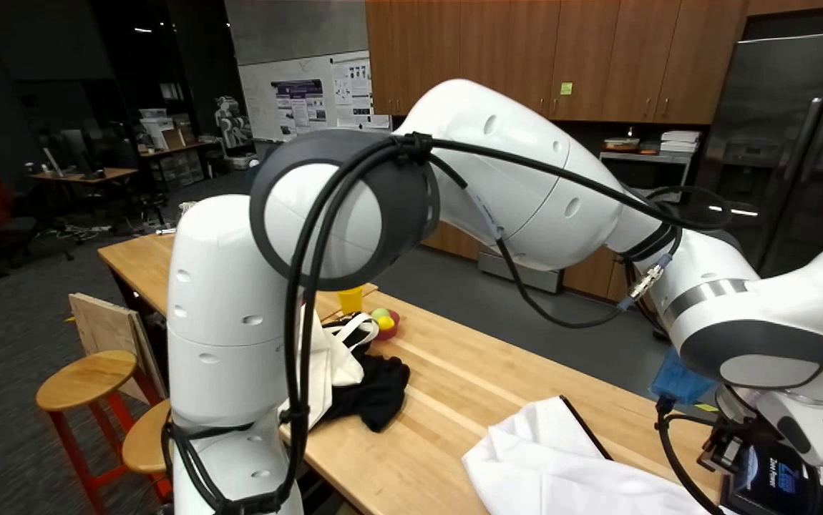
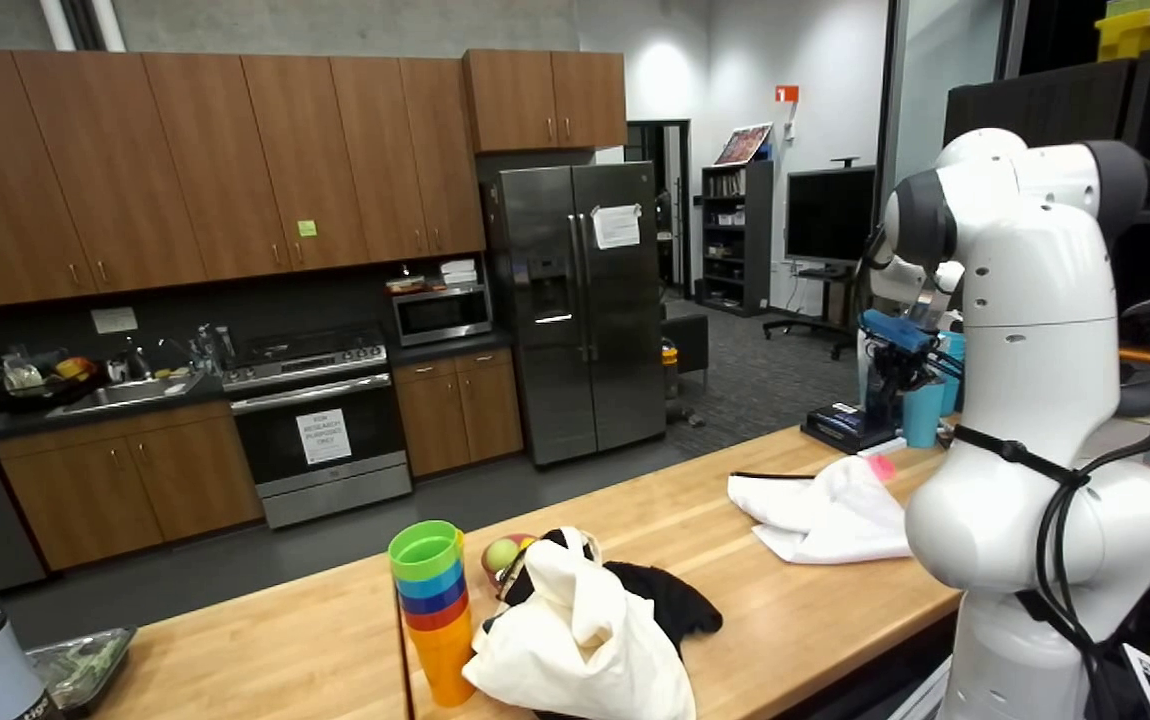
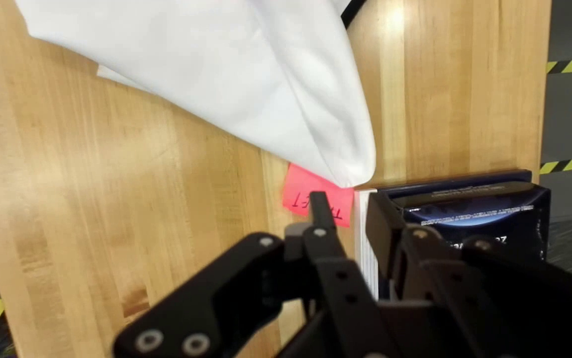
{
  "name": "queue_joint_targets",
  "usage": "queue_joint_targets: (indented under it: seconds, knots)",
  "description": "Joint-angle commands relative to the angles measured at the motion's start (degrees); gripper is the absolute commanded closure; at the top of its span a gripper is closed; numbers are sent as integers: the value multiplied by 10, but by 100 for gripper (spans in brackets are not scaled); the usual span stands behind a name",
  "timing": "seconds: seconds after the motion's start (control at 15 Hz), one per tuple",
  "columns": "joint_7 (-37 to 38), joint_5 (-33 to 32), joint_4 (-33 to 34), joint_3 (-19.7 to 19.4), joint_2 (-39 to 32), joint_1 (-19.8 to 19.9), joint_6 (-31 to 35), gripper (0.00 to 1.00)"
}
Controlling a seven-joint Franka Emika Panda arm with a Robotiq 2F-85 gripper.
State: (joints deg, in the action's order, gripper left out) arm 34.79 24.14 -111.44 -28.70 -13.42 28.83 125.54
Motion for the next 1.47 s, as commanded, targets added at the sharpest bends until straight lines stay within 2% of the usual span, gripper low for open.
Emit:
queue_joint_targets:
  seconds: [0.0,0.07,0.13,0.2,0.27,0.47,0.6,0.67,0.93,1.4]
  knots:
    - [3,-1,5,3,-5,3,-2,73]
    - [5,-1,7,3,-6,3,-2,73]
    - [5,-2,8,3,-7,3,-2,48]
    - [-9,-7,-16,5,7,-2,22,47]
    - [-13,-12,-25,6,11,-4,16,43]
    - [-25,-24,-64,13,31,-17,29,25]
    - [-36,-31,-83,18,42,-26,15,12]
    - [-48,-37,-89,23,49,-29,-13,4]
    - [-124,-60,-130,39,91,-46,-71,0]
    - [-200,-156,-180,68,135,-77,-172,0]
